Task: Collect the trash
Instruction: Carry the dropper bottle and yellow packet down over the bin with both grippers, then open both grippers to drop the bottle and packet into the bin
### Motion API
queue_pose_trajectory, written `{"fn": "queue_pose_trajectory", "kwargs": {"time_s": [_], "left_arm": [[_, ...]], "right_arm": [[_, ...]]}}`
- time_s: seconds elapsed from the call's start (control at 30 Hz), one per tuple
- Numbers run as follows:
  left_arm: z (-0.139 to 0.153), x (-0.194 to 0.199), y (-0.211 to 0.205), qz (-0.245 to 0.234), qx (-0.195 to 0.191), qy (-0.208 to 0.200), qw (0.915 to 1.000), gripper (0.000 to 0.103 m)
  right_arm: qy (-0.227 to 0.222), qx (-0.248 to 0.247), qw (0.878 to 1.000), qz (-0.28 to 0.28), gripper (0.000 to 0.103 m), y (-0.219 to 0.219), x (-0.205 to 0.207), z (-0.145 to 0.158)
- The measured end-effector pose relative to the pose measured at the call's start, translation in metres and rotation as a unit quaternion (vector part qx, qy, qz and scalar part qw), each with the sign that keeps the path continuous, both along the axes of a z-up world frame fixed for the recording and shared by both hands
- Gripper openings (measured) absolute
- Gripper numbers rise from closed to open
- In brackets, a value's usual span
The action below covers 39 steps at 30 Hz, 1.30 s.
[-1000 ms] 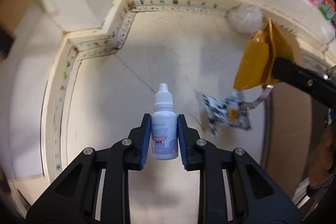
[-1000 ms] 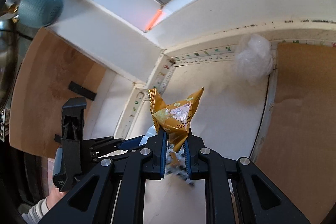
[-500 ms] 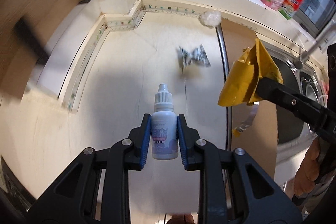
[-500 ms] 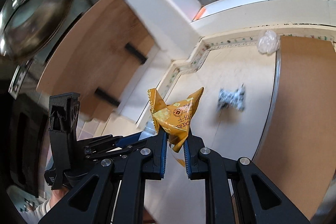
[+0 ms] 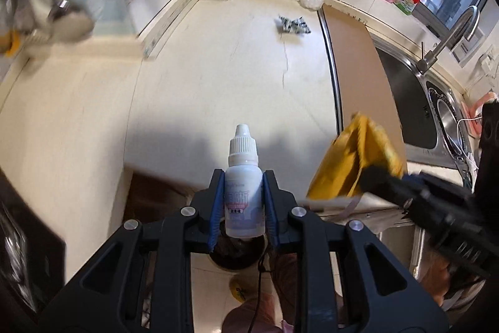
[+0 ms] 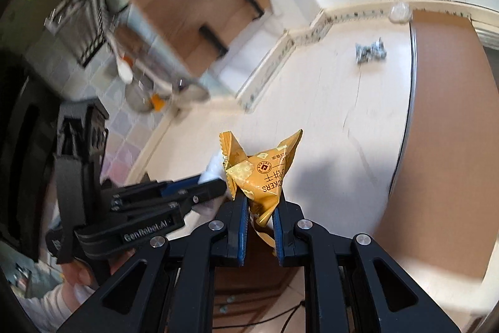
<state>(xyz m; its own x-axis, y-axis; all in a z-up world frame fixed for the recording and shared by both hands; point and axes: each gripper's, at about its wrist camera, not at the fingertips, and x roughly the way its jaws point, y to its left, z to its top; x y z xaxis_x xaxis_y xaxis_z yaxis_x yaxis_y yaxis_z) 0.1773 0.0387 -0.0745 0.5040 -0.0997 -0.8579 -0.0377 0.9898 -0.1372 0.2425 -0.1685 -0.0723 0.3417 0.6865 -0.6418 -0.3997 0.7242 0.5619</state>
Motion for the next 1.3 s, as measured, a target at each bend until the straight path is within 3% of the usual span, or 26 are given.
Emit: {"fn": "queue_pose_trajectory", "kwargs": {"time_s": [0.3, 0.6, 0.87, 1.1, 1.3], "left_arm": [[-0.075, -0.083, 0.013, 0.032, -0.019, 0.024, 0.9990, 0.021], [-0.187, -0.116, 0.020, 0.062, -0.042, 0.113, 0.9908, 0.021], [-0.272, -0.123, 0.023, 0.096, -0.061, 0.128, 0.9852, 0.021], [-0.352, -0.115, 0.028, 0.113, -0.071, 0.145, 0.9804, 0.022], [-0.419, -0.100, 0.032, 0.138, -0.065, 0.185, 0.9708, 0.022]], "right_arm": [[0.044, -0.055, 0.997, 0.043, 0.014, 0.034, -0.102, -0.063], [0.115, -0.116, 0.984, 0.073, 0.014, 0.058, -0.156, -0.173], [0.151, -0.165, 0.972, 0.067, 0.014, 0.068, -0.172, -0.267], [0.132, -0.210, 0.963, 0.107, 0.014, 0.095, -0.168, -0.326], [0.122, -0.242, 0.953, 0.137, 0.014, 0.116, -0.146, -0.386]]}}
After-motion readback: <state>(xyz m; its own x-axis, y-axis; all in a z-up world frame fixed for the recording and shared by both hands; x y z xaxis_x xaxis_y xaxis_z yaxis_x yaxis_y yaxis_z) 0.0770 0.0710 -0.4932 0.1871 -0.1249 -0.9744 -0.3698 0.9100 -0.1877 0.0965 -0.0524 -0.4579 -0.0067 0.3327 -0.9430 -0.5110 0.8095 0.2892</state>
